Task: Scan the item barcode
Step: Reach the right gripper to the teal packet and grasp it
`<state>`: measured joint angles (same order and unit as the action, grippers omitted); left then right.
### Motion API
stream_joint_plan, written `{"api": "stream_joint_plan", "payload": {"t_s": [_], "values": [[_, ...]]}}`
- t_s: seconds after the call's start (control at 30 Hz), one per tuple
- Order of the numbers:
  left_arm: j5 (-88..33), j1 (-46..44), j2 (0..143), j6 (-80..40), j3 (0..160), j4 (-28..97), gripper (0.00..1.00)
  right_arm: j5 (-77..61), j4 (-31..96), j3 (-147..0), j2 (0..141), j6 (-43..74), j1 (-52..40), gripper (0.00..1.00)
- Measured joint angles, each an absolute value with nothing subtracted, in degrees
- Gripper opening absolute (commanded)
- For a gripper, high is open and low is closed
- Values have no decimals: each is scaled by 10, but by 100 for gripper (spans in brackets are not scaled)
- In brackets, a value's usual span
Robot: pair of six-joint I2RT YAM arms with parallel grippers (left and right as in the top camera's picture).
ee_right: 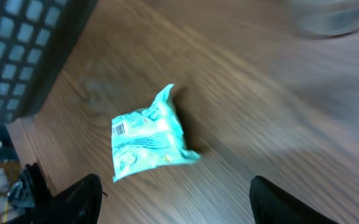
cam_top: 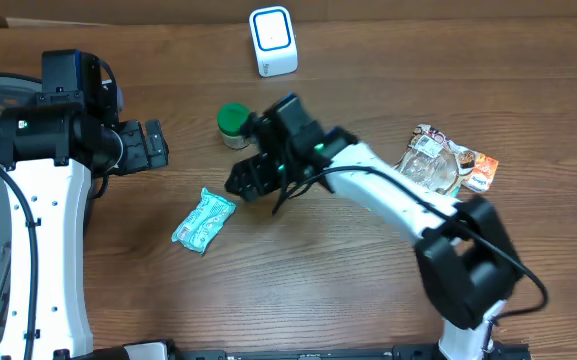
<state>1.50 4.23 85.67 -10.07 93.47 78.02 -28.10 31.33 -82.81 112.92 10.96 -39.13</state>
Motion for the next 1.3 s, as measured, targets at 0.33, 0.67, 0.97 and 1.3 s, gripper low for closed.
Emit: {"api": "stream_joint_plan", "payload": {"t_s": [0.33, 0.67, 0.97, 1.3], "values": [[15, 42, 857, -101, 935, 780, 100, -328, 220, -828, 1225, 119, -405, 77], [15, 42, 857, -101, 935, 780, 100, -357, 138, -828, 1272, 122, -437, 62], [15, 42, 857, -101, 935, 780, 99, -358, 159, -828, 1279, 124, -454, 28], [15, 42, 857, -101, 935, 780, 100, -415, 213, -829, 1278, 150, -389, 5]]}}
